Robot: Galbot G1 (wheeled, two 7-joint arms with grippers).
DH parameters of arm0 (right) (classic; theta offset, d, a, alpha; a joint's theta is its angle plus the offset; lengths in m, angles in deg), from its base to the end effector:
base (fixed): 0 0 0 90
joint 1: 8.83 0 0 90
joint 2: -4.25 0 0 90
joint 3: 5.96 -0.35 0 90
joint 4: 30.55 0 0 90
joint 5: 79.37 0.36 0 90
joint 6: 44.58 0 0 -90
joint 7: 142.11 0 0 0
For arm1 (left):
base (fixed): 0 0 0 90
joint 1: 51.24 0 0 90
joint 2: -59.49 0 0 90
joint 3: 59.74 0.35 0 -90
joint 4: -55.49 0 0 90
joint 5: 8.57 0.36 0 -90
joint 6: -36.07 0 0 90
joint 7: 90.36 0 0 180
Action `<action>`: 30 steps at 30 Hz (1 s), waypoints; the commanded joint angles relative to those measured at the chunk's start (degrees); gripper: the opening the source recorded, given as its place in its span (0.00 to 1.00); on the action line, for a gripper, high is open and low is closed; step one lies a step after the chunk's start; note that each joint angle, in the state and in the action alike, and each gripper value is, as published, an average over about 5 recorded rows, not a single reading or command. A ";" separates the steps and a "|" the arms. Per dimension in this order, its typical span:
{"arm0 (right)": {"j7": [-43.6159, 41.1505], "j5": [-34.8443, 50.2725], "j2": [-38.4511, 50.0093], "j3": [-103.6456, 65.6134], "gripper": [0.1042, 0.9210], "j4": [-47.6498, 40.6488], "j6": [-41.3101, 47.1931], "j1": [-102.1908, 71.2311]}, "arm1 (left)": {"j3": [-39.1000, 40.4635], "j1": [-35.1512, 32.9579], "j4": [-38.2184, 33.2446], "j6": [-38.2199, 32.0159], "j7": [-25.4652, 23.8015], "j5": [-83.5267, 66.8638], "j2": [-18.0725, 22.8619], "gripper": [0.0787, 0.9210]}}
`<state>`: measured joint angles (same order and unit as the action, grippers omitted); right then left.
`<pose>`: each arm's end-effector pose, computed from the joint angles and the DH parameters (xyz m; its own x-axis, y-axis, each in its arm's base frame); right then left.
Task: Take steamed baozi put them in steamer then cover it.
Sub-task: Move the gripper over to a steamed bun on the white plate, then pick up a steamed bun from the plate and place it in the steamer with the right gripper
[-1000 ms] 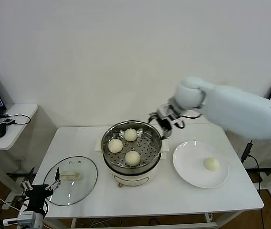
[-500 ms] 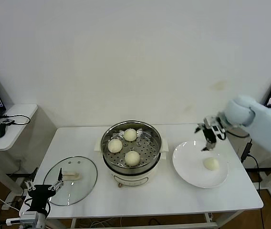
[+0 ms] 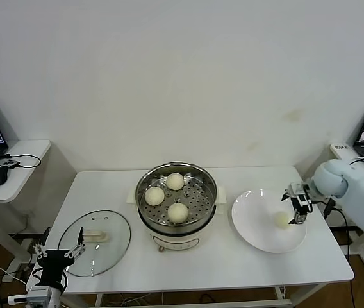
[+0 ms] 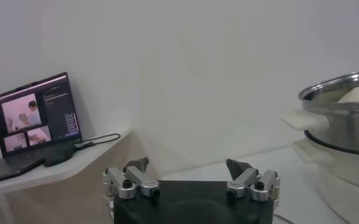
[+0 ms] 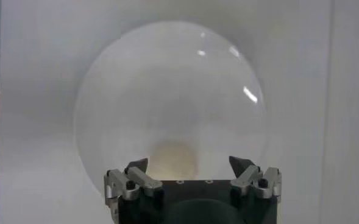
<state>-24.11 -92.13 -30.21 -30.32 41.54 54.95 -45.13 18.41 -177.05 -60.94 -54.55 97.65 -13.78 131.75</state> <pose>0.5011 -0.2033 -0.1928 -0.2621 -0.0513 0.9637 -0.9627 -0.0552 -0.2648 0.1619 0.1209 -0.3148 -0.9827 -0.1701 0.0736 -0.1422 0.9465 0.2897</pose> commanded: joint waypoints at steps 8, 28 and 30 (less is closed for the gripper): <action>1.10 -6.76 -7.15 -4.19 0.88 -9.54 0.00 -5.32 | -0.05 0.46 0.52 0.24 -0.09 -0.07 -0.15 0.88; 0.53 -5.83 -6.40 -4.98 0.64 -8.08 1.06 -4.43 | -0.17 0.26 0.07 0.21 -0.06 -0.04 0.15 0.88; -0.30 -3.75 -4.90 -3.26 0.63 -6.25 1.57 -2.35 | -0.18 0.27 -0.12 0.24 -0.06 -0.04 0.11 0.88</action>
<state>-23.23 -98.94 -37.12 -35.52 32.18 55.71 -50.31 18.27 -176.76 -60.78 -54.34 97.59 -13.82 131.97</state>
